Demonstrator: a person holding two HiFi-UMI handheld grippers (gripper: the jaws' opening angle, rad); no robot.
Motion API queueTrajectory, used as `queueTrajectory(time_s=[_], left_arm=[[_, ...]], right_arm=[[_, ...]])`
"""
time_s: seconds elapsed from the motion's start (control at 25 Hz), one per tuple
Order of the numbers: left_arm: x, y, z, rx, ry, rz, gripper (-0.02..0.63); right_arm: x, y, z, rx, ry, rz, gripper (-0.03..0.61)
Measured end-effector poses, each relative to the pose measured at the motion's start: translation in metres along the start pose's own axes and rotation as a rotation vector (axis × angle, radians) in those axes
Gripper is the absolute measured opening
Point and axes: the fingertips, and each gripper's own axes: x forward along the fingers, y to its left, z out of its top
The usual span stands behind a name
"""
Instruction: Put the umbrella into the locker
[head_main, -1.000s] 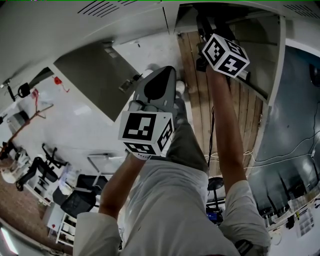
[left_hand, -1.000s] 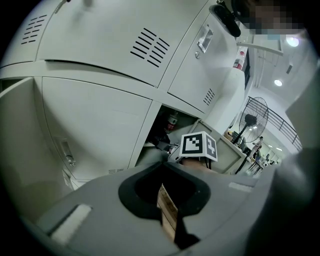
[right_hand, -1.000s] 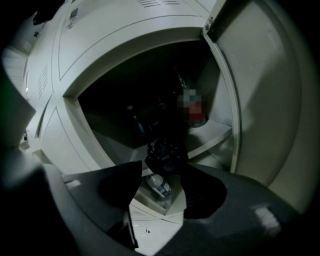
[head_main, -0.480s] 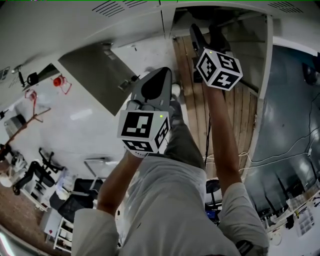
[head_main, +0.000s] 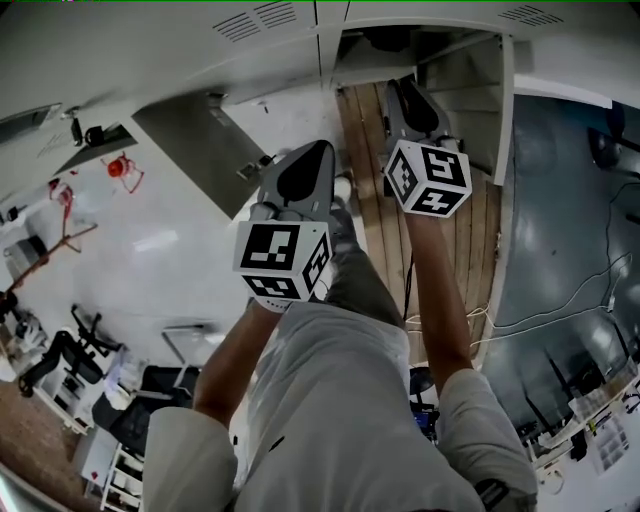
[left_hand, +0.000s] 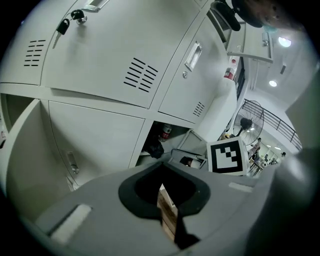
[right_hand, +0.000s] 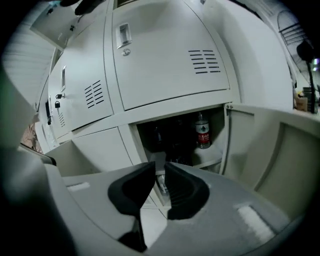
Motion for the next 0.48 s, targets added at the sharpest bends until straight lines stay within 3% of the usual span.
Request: queueTrajectory(time_s=[0.2,0.48], left_arm=[[-0.011,-0.005,0.007,0.006,-0.010,-0.008,0.018],[-0.030,-0.009,0.022,0.018,-0.036,-0.008,0.018]], right_arm=[[-0.025,0.004,0.012,-0.034,-0.013,-0.027,0.003],[-0.061,0.022,0.031,-0.068,-0.028,0.001,0.002]])
